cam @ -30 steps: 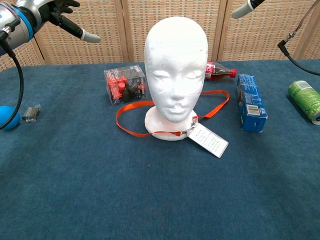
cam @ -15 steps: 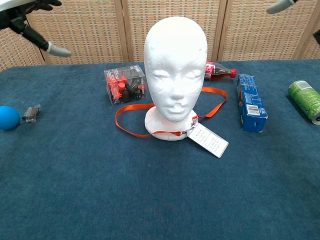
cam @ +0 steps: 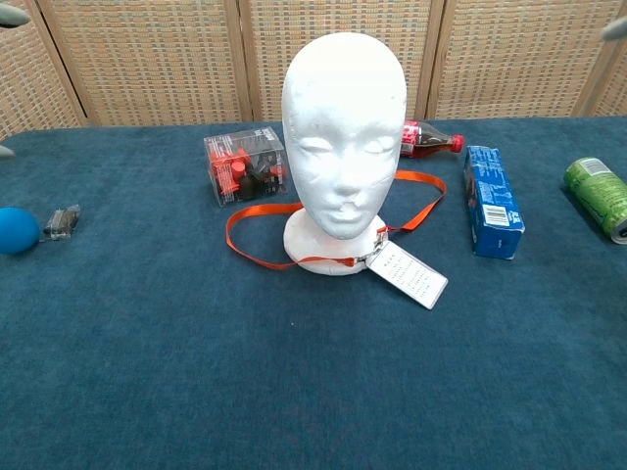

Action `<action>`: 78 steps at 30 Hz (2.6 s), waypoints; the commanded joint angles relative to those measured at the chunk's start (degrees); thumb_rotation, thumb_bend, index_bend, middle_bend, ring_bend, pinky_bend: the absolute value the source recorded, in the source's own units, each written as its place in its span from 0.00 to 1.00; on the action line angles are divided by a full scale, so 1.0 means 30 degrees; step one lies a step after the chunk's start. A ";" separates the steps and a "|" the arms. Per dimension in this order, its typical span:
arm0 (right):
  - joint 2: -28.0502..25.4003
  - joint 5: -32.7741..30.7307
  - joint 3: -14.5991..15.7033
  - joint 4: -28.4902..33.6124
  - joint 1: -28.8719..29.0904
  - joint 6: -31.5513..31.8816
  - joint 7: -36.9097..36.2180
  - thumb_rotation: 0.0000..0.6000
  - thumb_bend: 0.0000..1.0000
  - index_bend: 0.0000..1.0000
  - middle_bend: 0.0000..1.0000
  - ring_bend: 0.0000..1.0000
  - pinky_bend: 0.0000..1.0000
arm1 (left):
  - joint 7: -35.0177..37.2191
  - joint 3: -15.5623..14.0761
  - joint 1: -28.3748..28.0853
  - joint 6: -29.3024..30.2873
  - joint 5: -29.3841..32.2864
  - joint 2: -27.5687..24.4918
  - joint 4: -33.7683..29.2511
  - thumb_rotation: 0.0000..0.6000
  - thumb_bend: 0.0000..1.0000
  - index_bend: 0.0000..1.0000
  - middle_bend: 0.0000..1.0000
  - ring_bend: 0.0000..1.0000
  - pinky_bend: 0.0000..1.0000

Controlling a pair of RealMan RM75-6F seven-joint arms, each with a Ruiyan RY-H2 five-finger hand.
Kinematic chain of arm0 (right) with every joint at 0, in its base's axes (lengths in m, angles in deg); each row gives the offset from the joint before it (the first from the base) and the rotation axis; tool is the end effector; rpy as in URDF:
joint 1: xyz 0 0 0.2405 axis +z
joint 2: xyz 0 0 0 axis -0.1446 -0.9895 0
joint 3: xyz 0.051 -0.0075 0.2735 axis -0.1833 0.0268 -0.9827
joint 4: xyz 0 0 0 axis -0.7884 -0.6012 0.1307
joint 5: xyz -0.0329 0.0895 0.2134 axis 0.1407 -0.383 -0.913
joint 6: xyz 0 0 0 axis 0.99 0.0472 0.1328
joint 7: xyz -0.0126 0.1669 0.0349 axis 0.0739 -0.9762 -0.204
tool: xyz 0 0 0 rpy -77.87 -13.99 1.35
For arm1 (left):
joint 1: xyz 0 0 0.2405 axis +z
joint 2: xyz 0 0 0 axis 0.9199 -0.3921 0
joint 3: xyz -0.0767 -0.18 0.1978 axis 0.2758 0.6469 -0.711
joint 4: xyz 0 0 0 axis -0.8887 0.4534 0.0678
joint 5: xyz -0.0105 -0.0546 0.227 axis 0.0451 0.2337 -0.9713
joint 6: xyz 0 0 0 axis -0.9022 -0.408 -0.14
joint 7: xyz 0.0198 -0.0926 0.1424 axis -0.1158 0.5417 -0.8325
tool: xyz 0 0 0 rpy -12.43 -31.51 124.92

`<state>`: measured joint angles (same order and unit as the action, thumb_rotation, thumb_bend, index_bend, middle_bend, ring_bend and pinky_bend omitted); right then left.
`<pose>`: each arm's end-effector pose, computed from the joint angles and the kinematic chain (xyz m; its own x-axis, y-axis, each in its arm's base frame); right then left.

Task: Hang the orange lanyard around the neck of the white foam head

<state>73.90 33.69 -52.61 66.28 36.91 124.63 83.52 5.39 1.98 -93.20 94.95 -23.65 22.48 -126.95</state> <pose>-0.2480 -0.3522 0.1278 0.3012 -0.0711 0.9509 -0.9429 -0.1706 0.2859 -0.2438 0.3380 0.1115 0.2617 0.0367 0.9644 0.9444 -0.2157 -0.2481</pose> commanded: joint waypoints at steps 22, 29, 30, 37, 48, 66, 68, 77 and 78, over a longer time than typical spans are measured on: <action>0.4351 0.0589 0.2001 0.0142 0.2025 -0.6443 0.6419 1.00 0.72 0.14 0.84 0.79 0.97 | -0.3339 -0.0673 0.3062 0.1606 0.2015 -0.2700 -0.3305 1.00 0.05 0.00 0.00 0.00 0.00; 0.5816 -0.1720 0.1621 -0.0671 0.2852 -0.7087 0.8273 1.00 0.72 0.15 0.84 0.79 0.97 | -0.3216 -0.0575 0.3115 0.1346 0.1917 -0.2735 -0.3241 1.00 0.05 0.00 0.00 0.00 0.00; 0.5964 -0.1912 0.1587 -0.0725 0.2933 -0.7086 0.8439 1.00 0.72 0.15 0.84 0.79 0.97 | -0.3214 -0.0564 0.3122 0.1319 0.1905 -0.2738 -0.3242 1.00 0.05 0.00 0.00 0.00 0.00; 0.7009 -0.3550 0.1566 -0.1619 0.3669 -0.7342 0.9826 1.00 0.72 0.16 0.84 0.79 0.97 | -0.3107 -0.0543 0.3166 0.1008 0.1781 -0.2837 -0.3277 1.00 0.05 0.00 0.00 0.00 0.00; 0.6419 -0.5169 0.2537 -0.0579 0.4671 -0.8285 1.1393 1.00 0.73 0.20 0.84 0.79 0.97 | -0.2859 -0.0387 0.3222 0.0758 0.1729 -0.2909 -0.3204 1.00 0.05 0.00 0.00 0.00 0.00; 0.4167 -0.4469 0.5685 0.3840 0.5641 -0.9268 1.2942 1.00 0.73 0.20 0.84 0.79 0.97 | -0.2857 -0.0305 0.3316 0.0593 0.1557 -0.2929 -0.3279 1.00 0.05 0.00 0.00 0.00 0.00; 0.4045 -0.4091 0.5939 0.4166 0.5677 -0.9327 1.3009 1.00 0.73 0.20 0.84 0.79 0.97 | -0.2879 -0.0300 0.3319 0.0585 0.1537 -0.2929 -0.3294 1.00 0.05 0.00 0.00 0.00 0.00; 0.3855 -0.1238 0.6504 0.5014 0.5509 -0.9096 1.2458 1.00 0.73 0.22 0.84 0.79 0.97 | -0.3002 -0.0318 0.3369 0.0551 0.1453 -0.2905 -0.3391 1.00 0.05 0.00 0.00 0.00 0.00; 0.3772 -0.0893 0.6387 0.5114 0.5446 -0.8954 1.2121 1.00 0.73 0.22 0.84 0.79 0.97 | -0.2979 -0.0307 0.3376 0.0540 0.1468 -0.2913 -0.3385 1.00 0.05 0.00 0.00 0.00 0.00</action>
<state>85.51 29.60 -33.21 81.12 53.59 97.11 121.15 -3.56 1.05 -83.09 96.58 -19.26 13.75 -137.12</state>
